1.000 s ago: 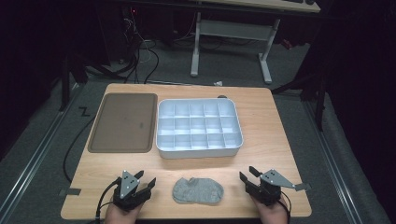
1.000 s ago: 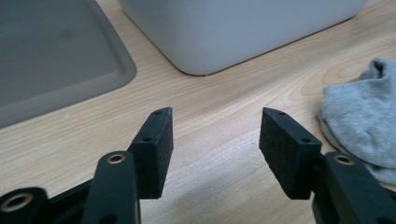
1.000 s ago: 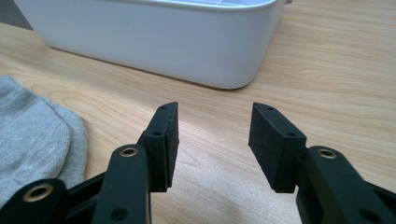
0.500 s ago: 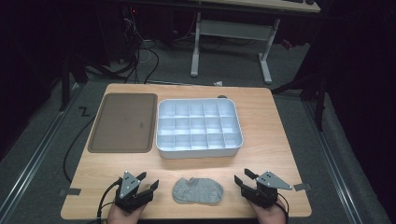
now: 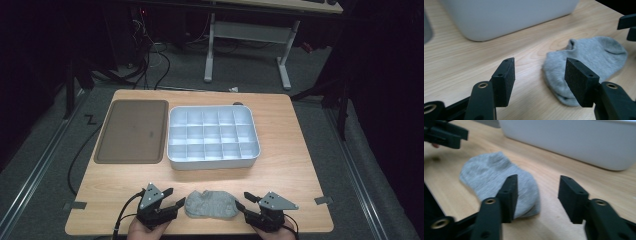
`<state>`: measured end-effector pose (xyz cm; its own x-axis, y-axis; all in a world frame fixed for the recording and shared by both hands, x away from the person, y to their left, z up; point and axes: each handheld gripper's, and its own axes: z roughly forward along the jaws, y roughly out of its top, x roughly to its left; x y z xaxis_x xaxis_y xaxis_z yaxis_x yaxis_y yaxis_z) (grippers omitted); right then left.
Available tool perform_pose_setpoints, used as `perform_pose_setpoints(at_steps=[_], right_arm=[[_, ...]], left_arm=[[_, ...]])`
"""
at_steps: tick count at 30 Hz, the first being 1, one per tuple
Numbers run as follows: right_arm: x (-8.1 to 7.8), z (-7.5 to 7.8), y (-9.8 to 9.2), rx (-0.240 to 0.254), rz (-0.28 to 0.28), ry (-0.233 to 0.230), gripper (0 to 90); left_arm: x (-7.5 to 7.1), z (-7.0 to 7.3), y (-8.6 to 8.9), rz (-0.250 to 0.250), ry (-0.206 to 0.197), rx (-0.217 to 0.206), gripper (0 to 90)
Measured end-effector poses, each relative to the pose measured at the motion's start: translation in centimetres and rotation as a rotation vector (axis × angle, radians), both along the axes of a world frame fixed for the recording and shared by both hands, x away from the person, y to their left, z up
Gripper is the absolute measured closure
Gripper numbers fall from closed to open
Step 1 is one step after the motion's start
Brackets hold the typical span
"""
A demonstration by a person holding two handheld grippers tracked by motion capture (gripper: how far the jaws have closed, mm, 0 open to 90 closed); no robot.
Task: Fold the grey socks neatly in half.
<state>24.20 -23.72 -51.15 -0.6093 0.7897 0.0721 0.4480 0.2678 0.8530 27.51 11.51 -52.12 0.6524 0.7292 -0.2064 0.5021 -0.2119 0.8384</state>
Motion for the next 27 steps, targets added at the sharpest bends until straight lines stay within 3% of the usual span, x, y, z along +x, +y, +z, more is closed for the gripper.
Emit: perform_pose_setpoints(at_steps=[5,9,12,14,15,17,18,19,22,26,27], right_arm=[[-0.1,-0.7,0.8,-0.030,0.035,0.057,60.5],[0.0,-1.1,0.9,-0.043,0.031,0.071,65.4],[0.5,-1.4,1.0,-0.050,0.013,0.096,72.1],[0.7,-1.6,1.2,-0.072,0.016,0.102,85.1],[0.8,-1.5,1.4,-0.083,0.010,0.099,87.0],[0.9,-1.1,1.6,-0.078,0.005,0.077,87.3],[0.9,-1.1,1.6,-0.078,0.005,0.077,87.3],[0.9,-0.6,1.7,-0.062,0.004,0.048,87.1],[1.0,-0.3,1.8,-0.060,-0.008,0.029,86.8],[2.1,-1.0,1.9,-0.084,-0.024,0.061,84.3],[2.8,-1.7,2.0,-0.103,-0.026,0.110,77.6]], left_arm=[[0.3,-0.4,-2.1,-0.066,0.050,0.029,42.8],[0.5,-0.7,-2.8,-0.067,0.068,0.045,44.7],[0.6,-0.9,-3.1,-0.068,0.079,0.065,52.0],[0.4,-1.0,-3.4,-0.072,0.072,0.102,56.9],[0.4,-1.1,-3.5,-0.072,0.067,0.118,60.0],[0.0,-1.1,-4.0,-0.076,0.045,0.165,61.3],[0.0,-1.1,-4.0,-0.076,0.045,0.165,61.6],[-0.2,-1.2,-4.3,-0.082,0.023,0.200,62.1],[-0.3,-1.2,-4.4,-0.081,0.008,0.216,62.4],[-0.4,-1.2,-4.4,-0.083,0.005,0.218,62.7],[-0.3,-1.2,-4.3,-0.083,0.013,0.214,62.6]])
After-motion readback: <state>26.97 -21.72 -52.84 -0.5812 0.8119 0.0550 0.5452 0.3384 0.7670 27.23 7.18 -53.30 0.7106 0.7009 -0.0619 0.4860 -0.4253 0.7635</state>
